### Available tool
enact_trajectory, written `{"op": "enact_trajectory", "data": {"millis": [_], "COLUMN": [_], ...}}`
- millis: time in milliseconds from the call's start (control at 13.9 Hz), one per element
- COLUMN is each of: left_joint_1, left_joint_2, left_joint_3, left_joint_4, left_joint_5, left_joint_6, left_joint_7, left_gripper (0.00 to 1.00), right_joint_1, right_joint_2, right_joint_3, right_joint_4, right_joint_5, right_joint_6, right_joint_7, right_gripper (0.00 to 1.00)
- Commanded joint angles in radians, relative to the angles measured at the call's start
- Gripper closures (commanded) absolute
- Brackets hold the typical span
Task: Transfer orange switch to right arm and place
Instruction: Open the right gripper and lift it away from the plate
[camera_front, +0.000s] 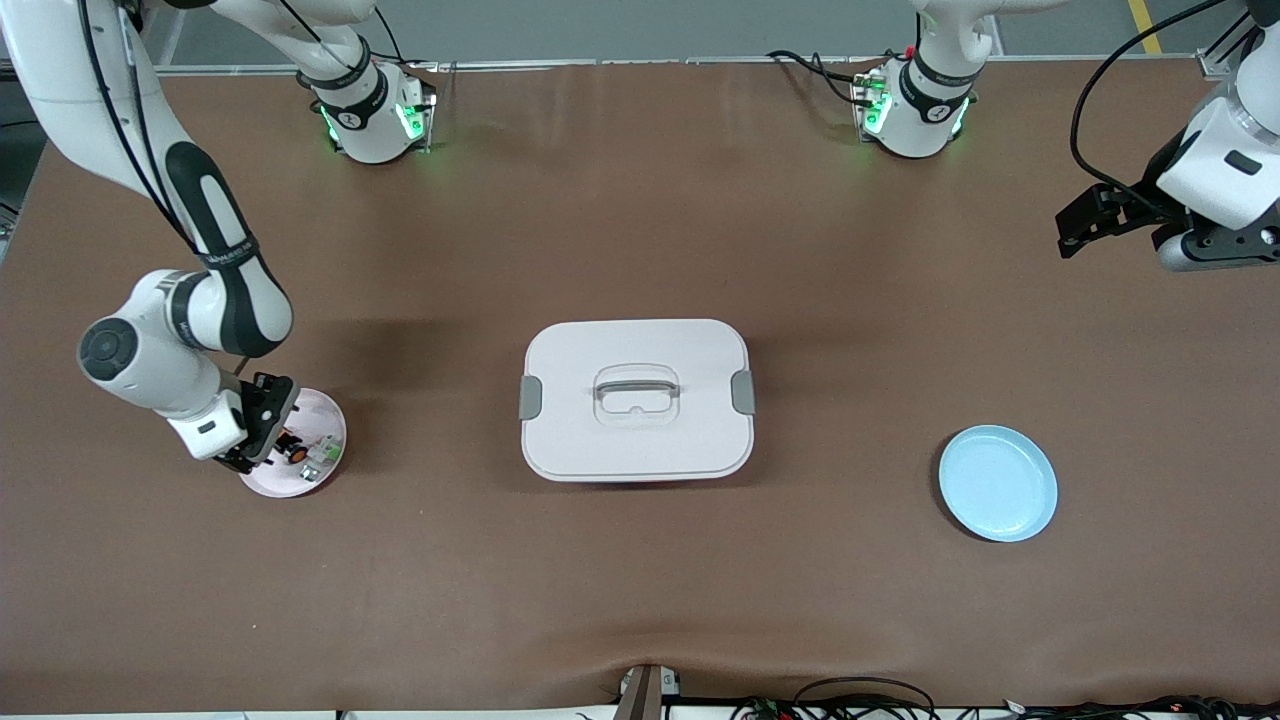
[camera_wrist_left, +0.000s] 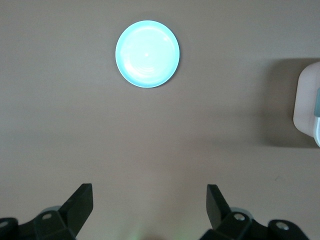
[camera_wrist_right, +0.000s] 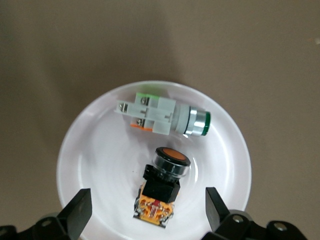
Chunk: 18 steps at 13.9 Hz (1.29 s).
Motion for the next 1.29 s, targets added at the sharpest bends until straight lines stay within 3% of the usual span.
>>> {"op": "enact_trajectory", "data": {"millis": [0,359,503,934,1078,1222], "left_joint_1": [-0.005,-0.005,-0.006,-0.006,-0.006,0.01], "left_joint_2": [-0.005,-0.011,-0.011,-0.016,-0.017,-0.019], "left_joint_3": [0.014,0.014,0.014,0.01,0.014,0.017], "left_joint_4": [0.01,0.012,0.012,0.012,0.013,0.025], "left_joint_5": [-0.021,-0.046,-0.044,-0.031,-0.024,-0.024], "left_joint_6": [-0.017,-0.017,-0.019,-0.033,-0.033,-0.033], "left_joint_7": [0.048,0.05,0.071,0.082,0.1,0.14], "left_gripper": [0.0,0.0,0.0,0.0,0.0,0.0], "right_joint_1": [0.021,0.033,0.033,0.041,0.049,0.006], "right_joint_2": [-0.067,-0.085,-0.09,-0.203,-0.229,-0.225], "right_joint_3": [0.003,0.002,0.0,0.006,-0.003,-0.003], "right_joint_4": [0.083,0.341,0.392,0.412,0.435,0.525], "right_joint_5": [0.01,-0.003,-0.003,-0.002,0.006,0.033], "right_joint_6": [-0.213,-0.571,-0.655,-0.74,-0.752,-0.839], "right_joint_7": [0.17,0.493,0.643,1.184,1.246,1.282], "right_gripper": [0.0,0.0,0.0,0.0,0.0,0.0]}}
